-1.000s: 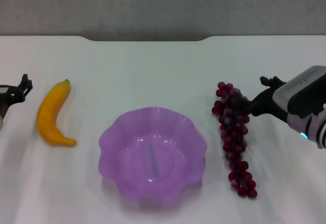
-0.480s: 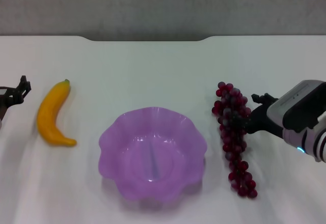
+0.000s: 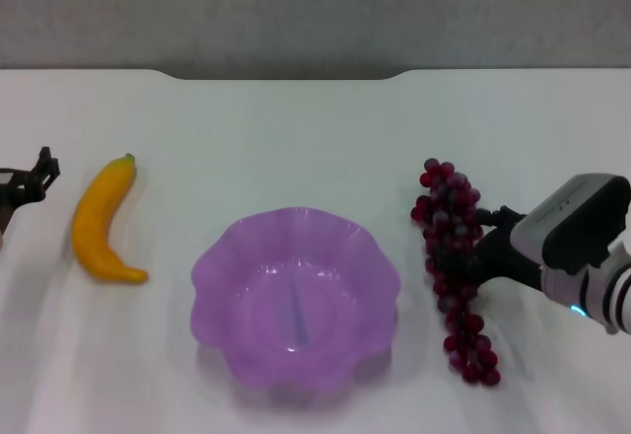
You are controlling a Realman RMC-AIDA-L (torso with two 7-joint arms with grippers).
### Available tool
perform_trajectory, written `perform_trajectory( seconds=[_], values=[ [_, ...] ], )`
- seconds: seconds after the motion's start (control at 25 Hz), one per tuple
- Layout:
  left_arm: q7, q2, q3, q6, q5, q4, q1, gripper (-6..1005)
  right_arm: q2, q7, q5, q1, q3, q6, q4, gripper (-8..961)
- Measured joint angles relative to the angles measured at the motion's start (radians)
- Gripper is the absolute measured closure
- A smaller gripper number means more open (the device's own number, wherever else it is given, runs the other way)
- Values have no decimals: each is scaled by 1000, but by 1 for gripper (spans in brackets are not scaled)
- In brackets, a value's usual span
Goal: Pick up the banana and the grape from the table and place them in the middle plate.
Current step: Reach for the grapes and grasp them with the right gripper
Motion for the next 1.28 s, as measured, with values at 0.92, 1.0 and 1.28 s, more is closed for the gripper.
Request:
perform_trajectory(
  seconds=[0.92,1.0,1.28],
  values=[
    [0,2,0,0,0,0,1,120,-1,0,-2,-34,9,12,7,65],
    [0,2,0,0,0,0,1,120,-2,0,-2,-36,21,13,6,116],
    [0,2,0,0,0,1,1,120,-6,1,-2,-39,38,15,3,226]
  ],
)
